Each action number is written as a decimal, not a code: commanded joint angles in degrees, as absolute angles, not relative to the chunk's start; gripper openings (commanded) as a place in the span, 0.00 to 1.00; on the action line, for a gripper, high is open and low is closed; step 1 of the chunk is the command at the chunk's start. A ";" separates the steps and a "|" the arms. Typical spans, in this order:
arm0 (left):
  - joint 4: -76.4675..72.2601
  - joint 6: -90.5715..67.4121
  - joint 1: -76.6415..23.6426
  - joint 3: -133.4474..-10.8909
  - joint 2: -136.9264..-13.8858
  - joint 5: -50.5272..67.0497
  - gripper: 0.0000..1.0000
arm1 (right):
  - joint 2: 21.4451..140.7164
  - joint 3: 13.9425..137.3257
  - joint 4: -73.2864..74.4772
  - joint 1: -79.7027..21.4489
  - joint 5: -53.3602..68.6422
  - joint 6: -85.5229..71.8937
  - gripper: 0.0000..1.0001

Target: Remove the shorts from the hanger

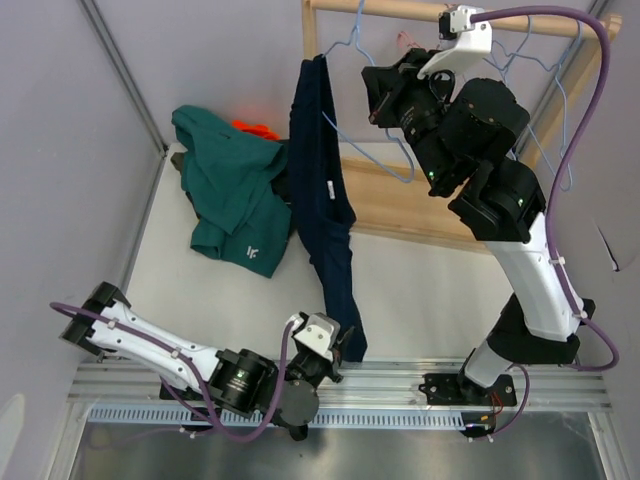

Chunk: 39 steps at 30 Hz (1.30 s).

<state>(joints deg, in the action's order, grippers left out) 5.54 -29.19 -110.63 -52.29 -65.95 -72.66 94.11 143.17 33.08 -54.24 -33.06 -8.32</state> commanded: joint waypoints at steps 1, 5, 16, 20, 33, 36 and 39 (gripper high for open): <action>9.40 -31.65 -111.81 -54.75 -67.15 -73.38 0.00 | 91.77 146.43 21.52 -52.47 -33.23 -9.30 0.00; 0.56 -20.68 -102.51 -52.40 -60.24 -66.41 0.00 | 84.67 137.40 22.94 -56.33 -34.80 -13.61 0.00; -1.94 -1.50 -54.11 -68.98 -59.22 -38.07 0.00 | 67.42 114.45 37.18 -73.73 -44.99 -31.02 0.00; 1.93 -0.80 -44.84 -77.93 -61.17 -32.35 0.00 | 67.41 116.27 39.81 -75.85 -46.84 -30.94 0.00; 13.97 -1.75 -12.51 -112.55 -88.48 -13.28 0.00 | 66.27 124.72 39.72 -76.38 -42.90 -27.94 0.00; 17.92 -2.90 -9.24 -126.23 -99.43 -10.82 0.00 | 65.66 124.45 41.48 -76.29 -42.63 -29.00 0.00; 21.01 -5.00 -6.77 -138.60 -109.47 -7.04 0.01 | 66.00 124.19 43.06 -76.29 -43.77 -28.83 0.00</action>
<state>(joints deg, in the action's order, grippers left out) 20.78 -2.15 -9.34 -128.35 -104.18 -13.32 65.67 122.98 42.33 -75.96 -43.40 -27.40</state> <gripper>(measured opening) 0.015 0.034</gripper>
